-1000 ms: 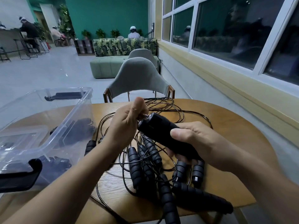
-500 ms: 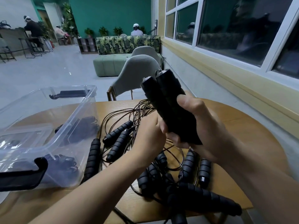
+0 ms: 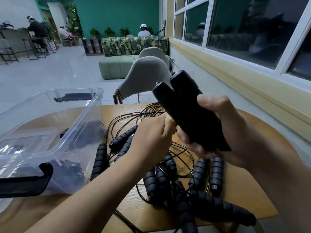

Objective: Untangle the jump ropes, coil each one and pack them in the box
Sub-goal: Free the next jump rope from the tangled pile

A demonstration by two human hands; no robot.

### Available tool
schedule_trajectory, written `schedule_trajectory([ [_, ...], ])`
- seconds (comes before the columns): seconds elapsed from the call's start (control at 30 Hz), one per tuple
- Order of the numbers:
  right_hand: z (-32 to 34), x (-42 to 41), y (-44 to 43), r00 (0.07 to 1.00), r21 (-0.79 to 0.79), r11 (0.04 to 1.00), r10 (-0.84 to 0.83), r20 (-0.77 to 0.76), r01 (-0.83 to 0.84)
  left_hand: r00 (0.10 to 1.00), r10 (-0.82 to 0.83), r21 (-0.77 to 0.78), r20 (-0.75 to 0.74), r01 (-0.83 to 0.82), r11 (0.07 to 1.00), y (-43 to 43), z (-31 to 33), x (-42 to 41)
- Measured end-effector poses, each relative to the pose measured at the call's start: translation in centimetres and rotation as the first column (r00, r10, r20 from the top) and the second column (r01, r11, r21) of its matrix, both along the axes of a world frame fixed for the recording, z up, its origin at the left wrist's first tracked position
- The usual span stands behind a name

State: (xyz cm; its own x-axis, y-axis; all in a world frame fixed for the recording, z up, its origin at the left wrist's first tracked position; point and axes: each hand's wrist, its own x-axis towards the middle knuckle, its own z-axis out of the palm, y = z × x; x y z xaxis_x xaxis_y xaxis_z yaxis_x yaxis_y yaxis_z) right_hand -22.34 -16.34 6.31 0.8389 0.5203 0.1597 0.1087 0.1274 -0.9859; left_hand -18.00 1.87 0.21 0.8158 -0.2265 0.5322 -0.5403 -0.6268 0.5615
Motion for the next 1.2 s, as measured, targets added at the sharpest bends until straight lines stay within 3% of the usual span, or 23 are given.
schedule_trajectory([
  [0.1,0.1,0.3,-1.2,0.984,0.062,0.983,-0.177,0.036,0.175,0.996,-0.066,-0.004,0.063,0.066,0.998,-0.7,0.3,-0.8],
  [0.23,-0.4,1.6,-2.6,0.934,0.109,0.932,-0.354,0.055,0.346,0.994,-0.103,0.108,0.033,0.099,0.989,-1.4,-0.2,-1.0],
  [0.43,-1.7,2.9,-4.7,0.751,0.012,0.769,-0.627,0.204,0.639,0.989,-0.106,0.228,0.099,0.081,0.97,-1.5,0.0,-1.1],
  [0.6,-2.5,3.2,-5.7,0.625,-0.077,0.648,-0.688,0.368,0.758,0.965,-0.208,0.337,0.16,0.144,0.93,-1.8,-0.1,-1.7],
  [0.73,-2.9,2.7,-5.9,0.523,-0.366,0.376,-0.544,0.656,0.851,0.937,-0.248,0.328,0.245,0.161,0.931,-1.7,0.4,-2.2],
  [0.83,-3.3,2.4,-4.7,0.589,-0.514,0.288,-0.415,0.693,0.808,0.922,-0.274,0.273,0.275,0.198,0.941,-0.9,0.8,-2.2],
  [1.0,-5.3,2.3,-3.8,0.759,-0.683,0.331,-0.247,0.603,0.651,0.919,-0.276,0.178,0.282,0.232,0.956,1.1,1.6,-1.8],
  [1.2,-5.4,0.8,-3.4,0.874,-0.769,0.447,-0.064,0.482,0.457,0.916,-0.298,0.203,0.269,0.248,0.947,1.9,2.3,-1.9],
])
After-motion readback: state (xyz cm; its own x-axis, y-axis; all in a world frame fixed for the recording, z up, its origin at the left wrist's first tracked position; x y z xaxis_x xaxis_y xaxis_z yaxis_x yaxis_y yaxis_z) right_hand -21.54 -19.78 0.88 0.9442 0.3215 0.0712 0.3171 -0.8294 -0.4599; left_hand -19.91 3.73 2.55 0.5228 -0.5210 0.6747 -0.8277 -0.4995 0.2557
